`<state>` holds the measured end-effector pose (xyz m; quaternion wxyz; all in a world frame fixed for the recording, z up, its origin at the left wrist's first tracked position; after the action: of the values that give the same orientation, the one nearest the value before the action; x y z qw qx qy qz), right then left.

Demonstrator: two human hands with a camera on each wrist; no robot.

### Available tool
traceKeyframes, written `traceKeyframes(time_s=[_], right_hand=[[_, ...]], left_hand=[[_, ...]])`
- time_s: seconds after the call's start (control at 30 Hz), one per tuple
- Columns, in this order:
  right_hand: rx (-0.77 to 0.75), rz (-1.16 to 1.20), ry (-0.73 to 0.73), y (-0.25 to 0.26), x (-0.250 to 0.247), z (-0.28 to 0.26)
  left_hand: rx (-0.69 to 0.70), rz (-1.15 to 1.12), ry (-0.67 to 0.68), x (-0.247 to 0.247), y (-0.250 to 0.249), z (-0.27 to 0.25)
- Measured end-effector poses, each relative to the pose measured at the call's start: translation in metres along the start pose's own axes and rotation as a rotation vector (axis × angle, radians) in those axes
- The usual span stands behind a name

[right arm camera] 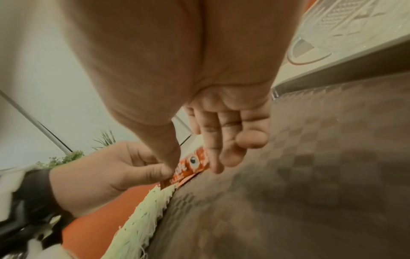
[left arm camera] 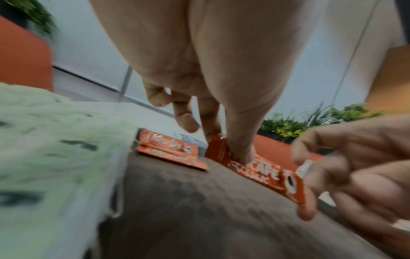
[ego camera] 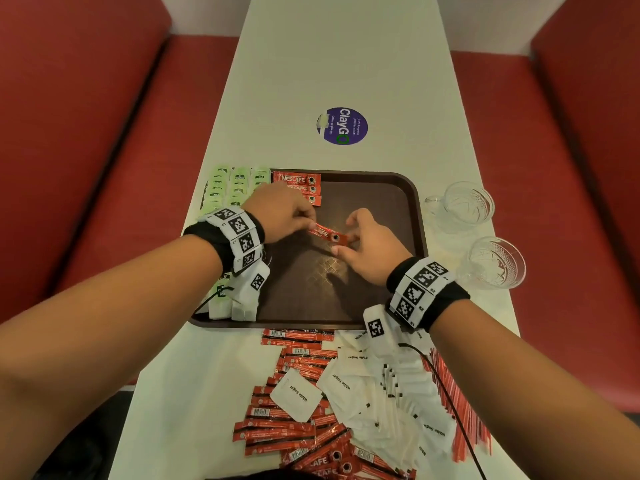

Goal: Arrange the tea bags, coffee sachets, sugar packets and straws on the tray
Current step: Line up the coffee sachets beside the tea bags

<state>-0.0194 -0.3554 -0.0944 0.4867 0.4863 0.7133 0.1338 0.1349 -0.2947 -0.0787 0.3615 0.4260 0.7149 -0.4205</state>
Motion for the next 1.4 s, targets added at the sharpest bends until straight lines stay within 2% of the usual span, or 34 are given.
traceKeyframes(time_s=[0.07, 0.2, 0.27, 0.37, 0.5, 0.87, 1.1, 1.2, 1.4], right_hand=[[0.036, -0.061, 0.064, -0.008, 0.007, -0.001], [0.087, -0.257, 0.394, -0.013, 0.038, -0.012], [0.105, -0.305, 0.485, -0.013, 0.049, -0.021], [0.114, -0.336, 0.545, -0.015, 0.062, -0.029], [0.093, -0.357, 0.534, -0.016, 0.066, -0.029], [0.066, -0.355, 0.507, -0.017, 0.067, -0.028], [0.057, -0.341, 0.505, -0.015, 0.065, -0.030], [0.069, -0.346, 0.507, -0.015, 0.066, -0.031], [0.078, -0.406, 0.483, -0.010, 0.069, -0.037]], left_hand=[[-0.159, 0.043, 0.042, 0.005, 0.024, 0.002], [-0.319, 0.102, 0.100, 0.012, 0.045, 0.008], [-0.337, 0.129, 0.086, 0.013, 0.046, 0.012], [-0.277, 0.087, 0.086, 0.017, 0.037, 0.018], [-0.270, 0.120, 0.145, 0.018, 0.030, 0.026], [-0.344, 0.042, 0.002, -0.005, 0.039, 0.039], [-0.311, 0.091, 0.113, -0.003, 0.036, 0.049], [-0.312, 0.062, 0.123, -0.003, 0.035, 0.048], [-0.222, -0.045, -0.042, -0.014, 0.017, 0.009]])
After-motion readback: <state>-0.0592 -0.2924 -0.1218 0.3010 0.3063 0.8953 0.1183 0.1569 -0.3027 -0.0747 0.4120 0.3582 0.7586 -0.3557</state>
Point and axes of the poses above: each hand's wrist, its own z-axis towards the middle knuckle, its own x-axis out of the palm, y = z × x, the point moved 8 cm from there along z, towards the middle knuckle, and after that the axes turned 15 degrees about y, right-handed, at the moved point
